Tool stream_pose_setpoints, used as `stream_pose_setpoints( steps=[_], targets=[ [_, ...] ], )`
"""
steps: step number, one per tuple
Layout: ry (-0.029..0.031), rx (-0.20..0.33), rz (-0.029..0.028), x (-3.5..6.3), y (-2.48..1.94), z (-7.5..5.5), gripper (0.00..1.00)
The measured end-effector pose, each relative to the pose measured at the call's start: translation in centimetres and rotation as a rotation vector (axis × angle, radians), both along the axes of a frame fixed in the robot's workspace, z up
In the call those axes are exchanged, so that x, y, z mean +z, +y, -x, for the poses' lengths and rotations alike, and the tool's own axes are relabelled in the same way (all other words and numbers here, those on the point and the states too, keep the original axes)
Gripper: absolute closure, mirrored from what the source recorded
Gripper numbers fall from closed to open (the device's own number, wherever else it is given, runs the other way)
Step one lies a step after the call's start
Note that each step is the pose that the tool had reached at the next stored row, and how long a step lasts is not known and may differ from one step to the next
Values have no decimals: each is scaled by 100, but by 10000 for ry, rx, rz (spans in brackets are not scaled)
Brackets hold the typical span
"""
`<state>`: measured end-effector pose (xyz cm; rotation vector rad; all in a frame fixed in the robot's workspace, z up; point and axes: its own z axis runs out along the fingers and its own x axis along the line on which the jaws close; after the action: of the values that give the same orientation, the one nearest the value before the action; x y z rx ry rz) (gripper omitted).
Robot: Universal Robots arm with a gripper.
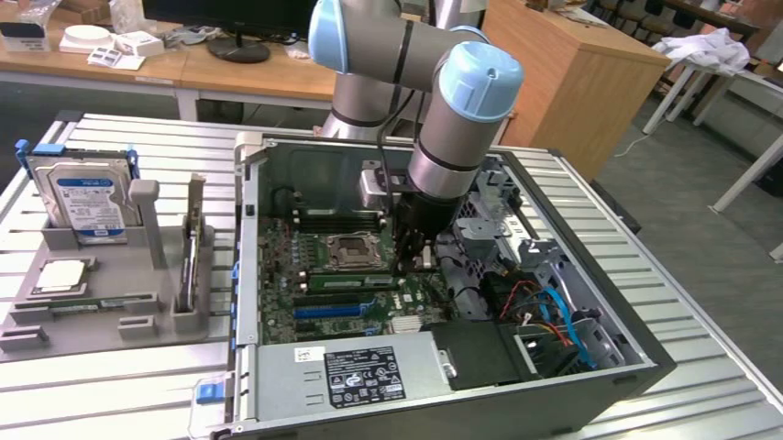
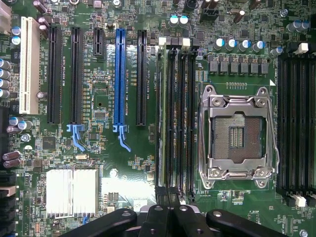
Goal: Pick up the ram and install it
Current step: 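Press down the ram until it locks into place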
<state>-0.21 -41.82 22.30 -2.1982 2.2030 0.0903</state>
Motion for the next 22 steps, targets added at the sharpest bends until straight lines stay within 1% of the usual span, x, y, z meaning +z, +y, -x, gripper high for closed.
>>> stream_pose_setpoints(
  steps=[3,10,19,22],
  targets=[
    [-1,-2,-8,8,1,-1,89],
    [2,0,33,93,0,-4,89],
    [2,0,138,246,0,-4,89],
    [2,0,139,248,0,-4,89]
  ],
)
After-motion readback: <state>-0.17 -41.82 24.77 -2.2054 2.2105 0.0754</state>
